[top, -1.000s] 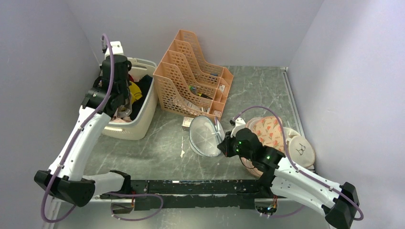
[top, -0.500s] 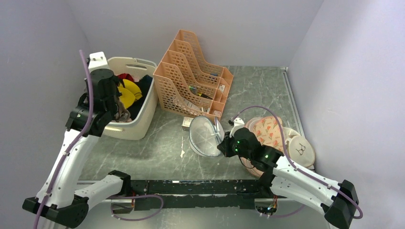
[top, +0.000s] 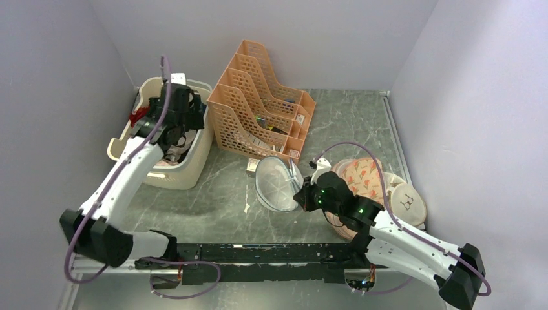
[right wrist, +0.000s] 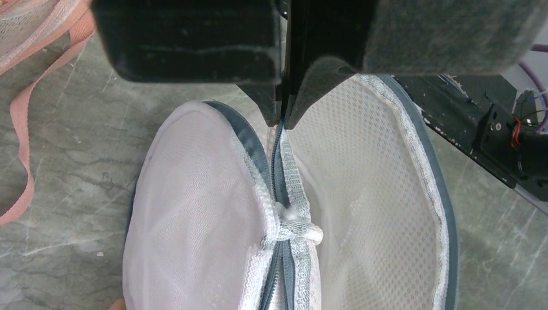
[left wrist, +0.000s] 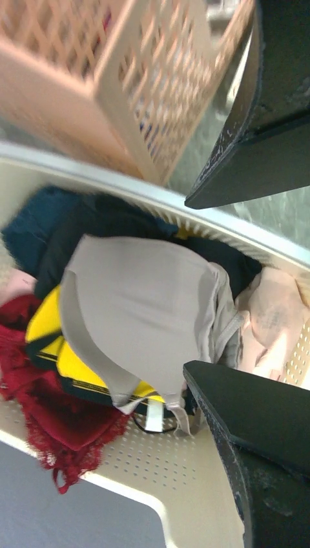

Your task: Unzip the laundry bag and remove the bra

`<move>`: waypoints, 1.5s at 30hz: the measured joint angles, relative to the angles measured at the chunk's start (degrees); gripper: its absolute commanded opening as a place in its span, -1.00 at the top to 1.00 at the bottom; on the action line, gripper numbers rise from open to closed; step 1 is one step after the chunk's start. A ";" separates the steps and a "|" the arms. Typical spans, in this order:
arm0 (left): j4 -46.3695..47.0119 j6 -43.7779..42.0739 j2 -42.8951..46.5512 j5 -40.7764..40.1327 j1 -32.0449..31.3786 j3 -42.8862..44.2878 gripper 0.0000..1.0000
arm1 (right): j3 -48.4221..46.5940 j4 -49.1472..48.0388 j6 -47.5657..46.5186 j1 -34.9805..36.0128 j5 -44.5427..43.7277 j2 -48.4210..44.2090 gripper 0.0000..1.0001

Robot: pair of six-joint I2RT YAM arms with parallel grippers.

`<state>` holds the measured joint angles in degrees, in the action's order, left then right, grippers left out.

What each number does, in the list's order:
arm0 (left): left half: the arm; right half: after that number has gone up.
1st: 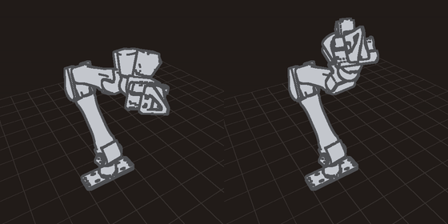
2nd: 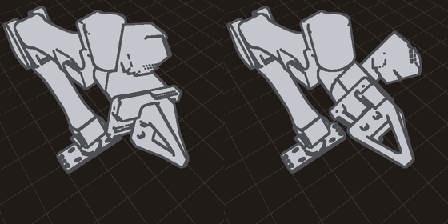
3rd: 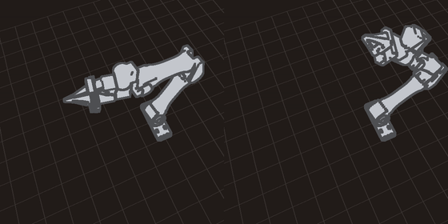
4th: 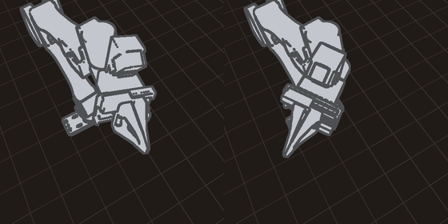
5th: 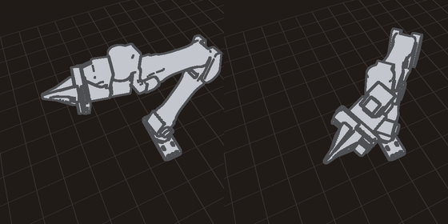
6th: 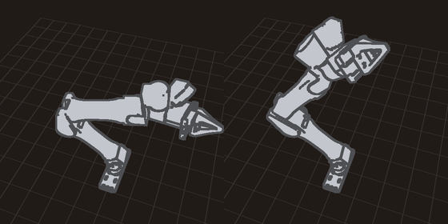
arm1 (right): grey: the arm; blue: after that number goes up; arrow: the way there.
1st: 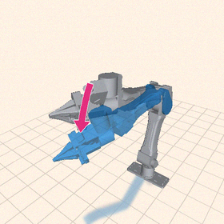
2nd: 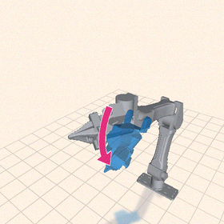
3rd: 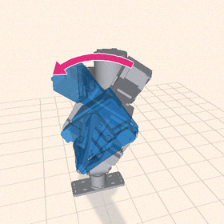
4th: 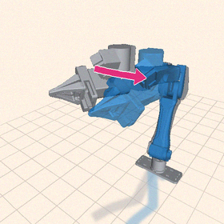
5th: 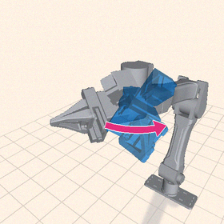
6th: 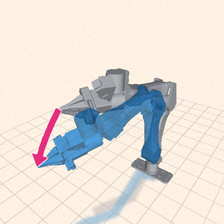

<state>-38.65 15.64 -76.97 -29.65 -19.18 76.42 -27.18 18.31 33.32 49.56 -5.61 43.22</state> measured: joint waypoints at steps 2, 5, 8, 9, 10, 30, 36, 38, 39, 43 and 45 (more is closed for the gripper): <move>1.44 0.04 3.69 2.16 0.02 -0.50 -0.99 | -0.26 0.00 -0.02 0.00 -0.13 0.04 1.00; 4.57 -0.26 11.76 6.21 0.02 -2.86 -0.99 | -0.26 -0.02 -0.02 0.00 -0.22 0.09 1.00; 7.67 -0.50 19.65 12.11 0.02 -5.99 -0.99 | -0.28 -0.02 -0.02 0.00 -0.61 0.48 1.00; 8.52 -0.50 21.33 14.10 0.02 -6.86 -0.99 | -0.33 -0.02 -0.02 0.00 -0.76 0.70 1.00; 9.51 -0.39 23.04 16.76 0.02 -8.04 -0.99 | -0.37 -0.04 -0.02 0.00 -0.94 0.98 1.00; 29.53 17.16 19.43 55.39 -10.36 -34.56 -0.95 | -1.70 0.17 1.86 0.00 -1.44 0.26 -0.11; 30.62 18.75 15.04 49.59 -22.51 -36.17 -0.62 | -3.50 0.61 1.77 0.00 -1.62 -2.67 -0.40; 30.62 18.97 12.04 46.95 -23.93 -35.89 -0.41 | -4.37 1.07 1.73 0.00 -2.14 -3.65 -0.45; 30.49 19.12 9.86 45.64 -24.52 -35.47 -0.24 | -4.85 1.40 1.70 0.00 -2.56 -4.09 -0.46; 29.53 19.34 1.84 41.92 -25.99 -33.64 0.46 | -5.40 2.71 2.27 0.00 -5.33 -5.88 -0.50; 28.79 19.80 0.92 40.54 -26.45 -33.62 0.70 | -5.40 4.00 3.56 0.00 -7.89 -6.58 -0.53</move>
<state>-9.87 35.44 -76.05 10.90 -45.63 42.81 -32.58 22.31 36.88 49.56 -13.50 36.64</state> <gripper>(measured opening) 0.311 0.748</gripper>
